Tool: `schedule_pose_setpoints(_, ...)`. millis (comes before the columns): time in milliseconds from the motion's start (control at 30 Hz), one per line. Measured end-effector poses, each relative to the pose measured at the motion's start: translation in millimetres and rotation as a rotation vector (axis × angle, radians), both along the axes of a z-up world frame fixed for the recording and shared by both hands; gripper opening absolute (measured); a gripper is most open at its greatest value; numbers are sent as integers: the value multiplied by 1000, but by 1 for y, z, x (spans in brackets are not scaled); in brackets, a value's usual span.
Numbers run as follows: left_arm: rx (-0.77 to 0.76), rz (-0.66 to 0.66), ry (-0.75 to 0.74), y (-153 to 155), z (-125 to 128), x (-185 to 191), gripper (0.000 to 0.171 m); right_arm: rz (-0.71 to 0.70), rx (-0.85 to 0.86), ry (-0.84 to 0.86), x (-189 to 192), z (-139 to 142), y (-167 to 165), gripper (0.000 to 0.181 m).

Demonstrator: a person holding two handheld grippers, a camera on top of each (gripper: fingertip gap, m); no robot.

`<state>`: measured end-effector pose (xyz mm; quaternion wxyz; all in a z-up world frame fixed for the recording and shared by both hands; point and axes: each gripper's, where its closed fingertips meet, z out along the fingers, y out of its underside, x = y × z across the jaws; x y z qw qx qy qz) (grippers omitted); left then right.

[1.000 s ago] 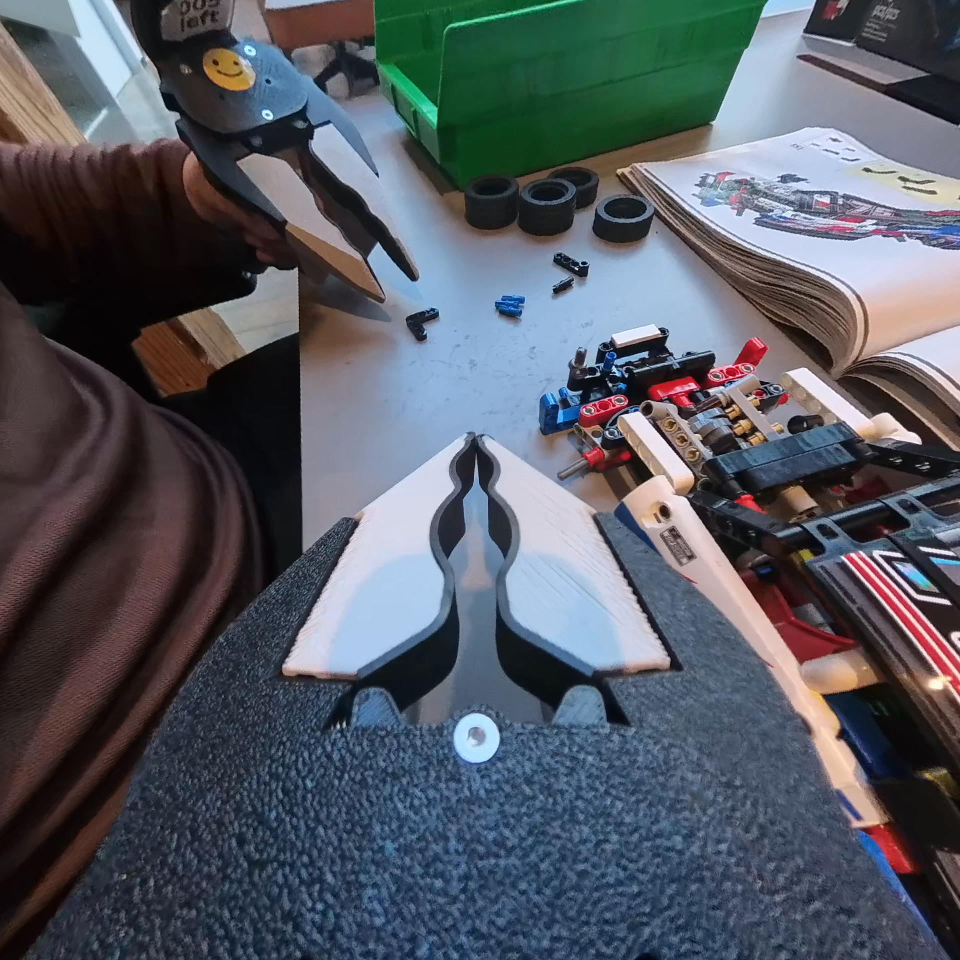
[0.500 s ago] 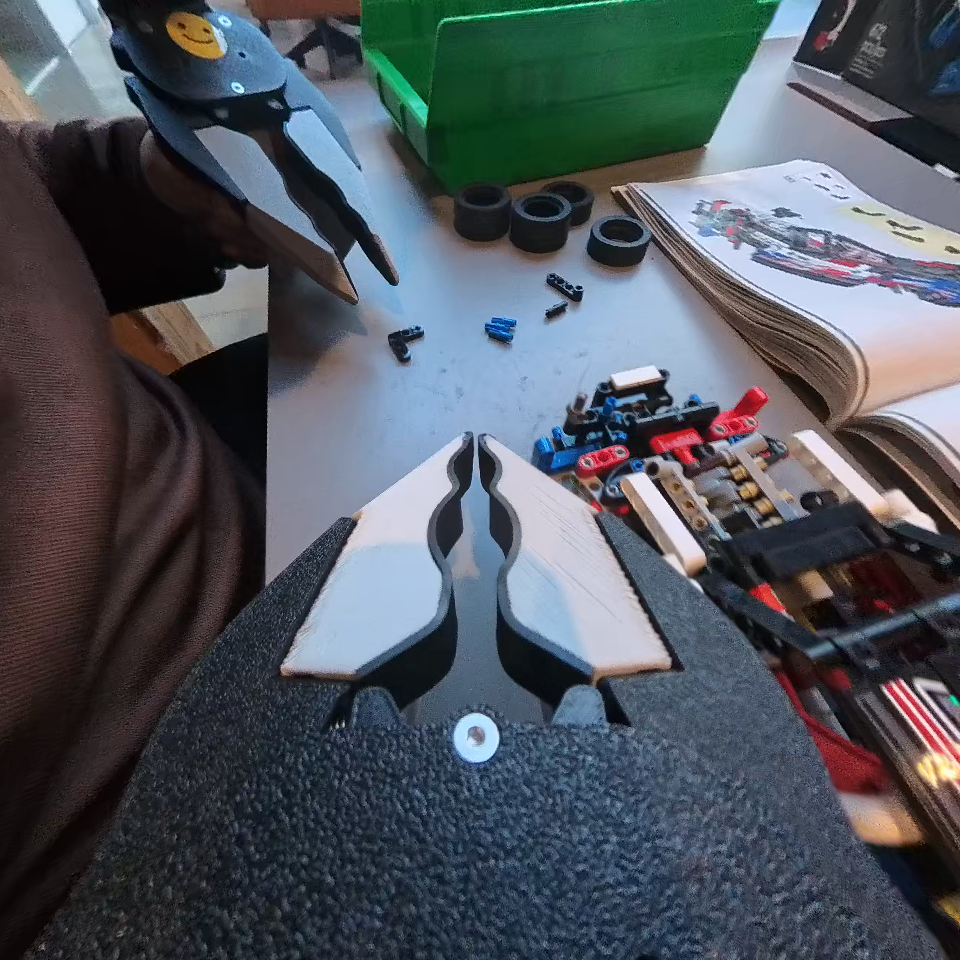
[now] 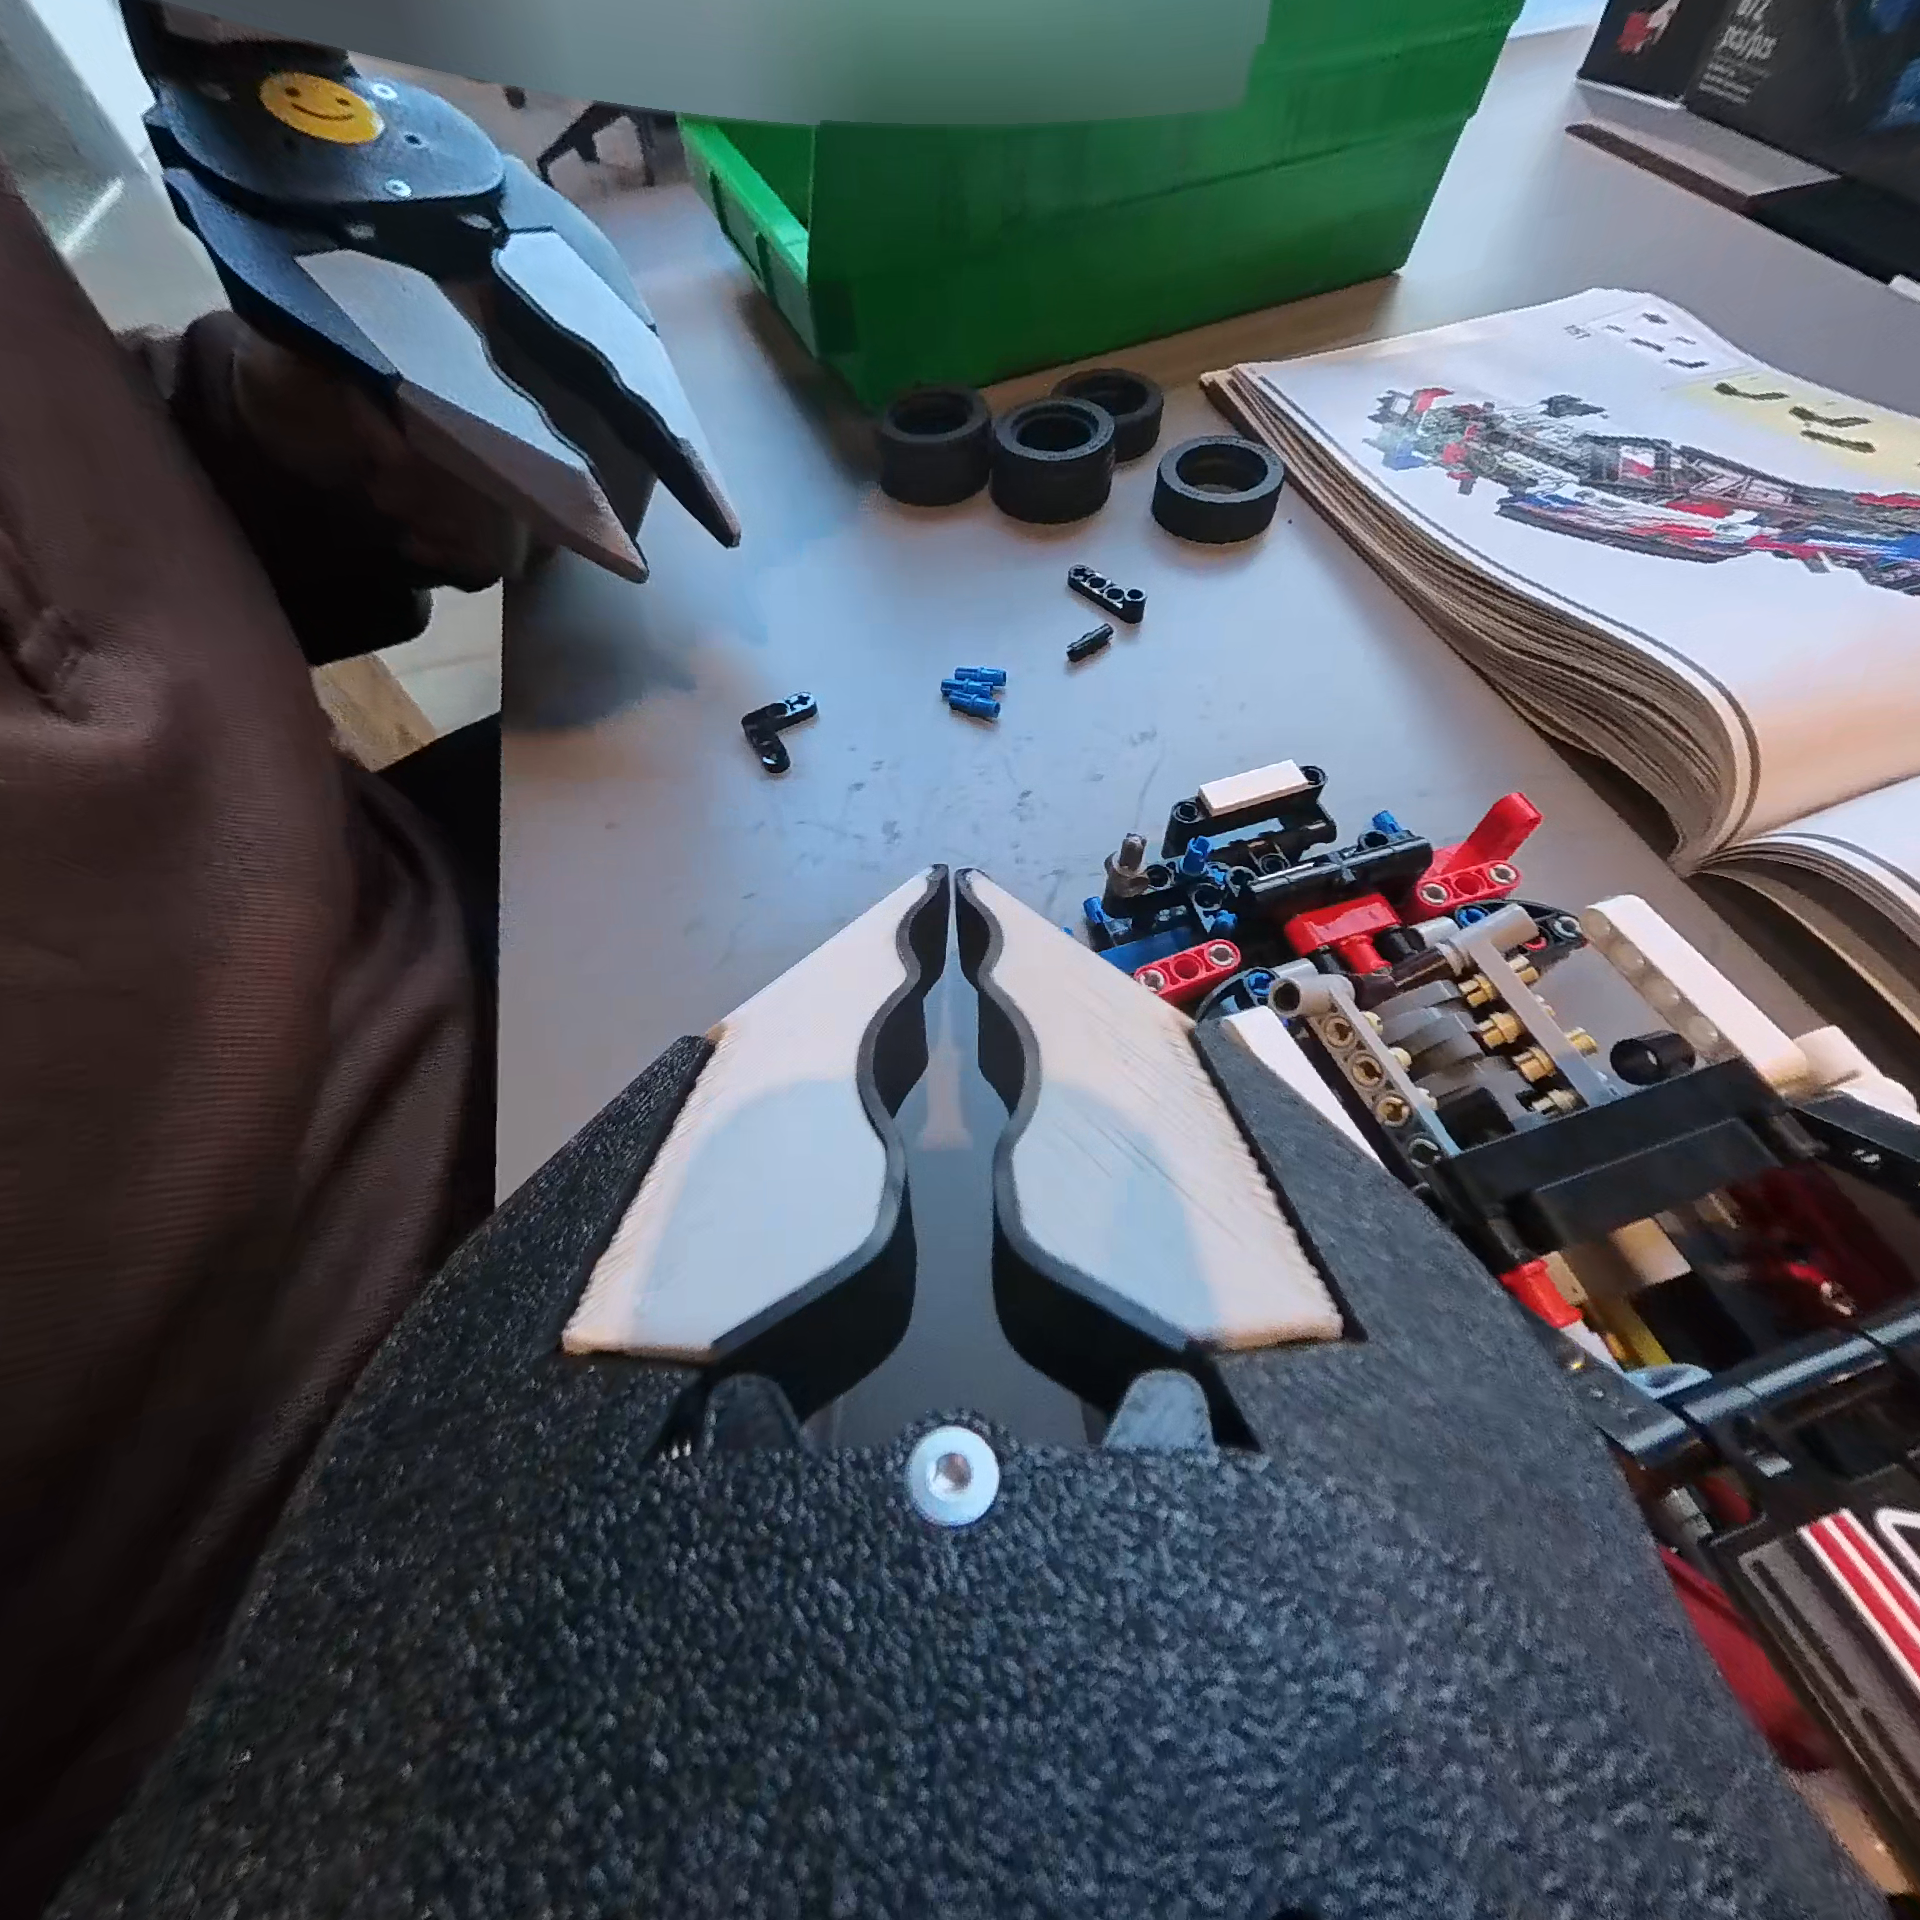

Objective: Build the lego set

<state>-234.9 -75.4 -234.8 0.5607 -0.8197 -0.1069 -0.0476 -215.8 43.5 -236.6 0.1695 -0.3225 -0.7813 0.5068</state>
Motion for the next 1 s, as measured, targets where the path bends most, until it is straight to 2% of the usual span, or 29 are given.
schedule_pose_setpoints(333, -49, 38, 84, 0, -6, -1, 21, -32, -32, 83, 1, 13, 5, 0)
schedule_pose_setpoints(1000, -72, 47, 98, 1, -9, -1, 21, -10, -22, 107, 5, 14, 2, 1)
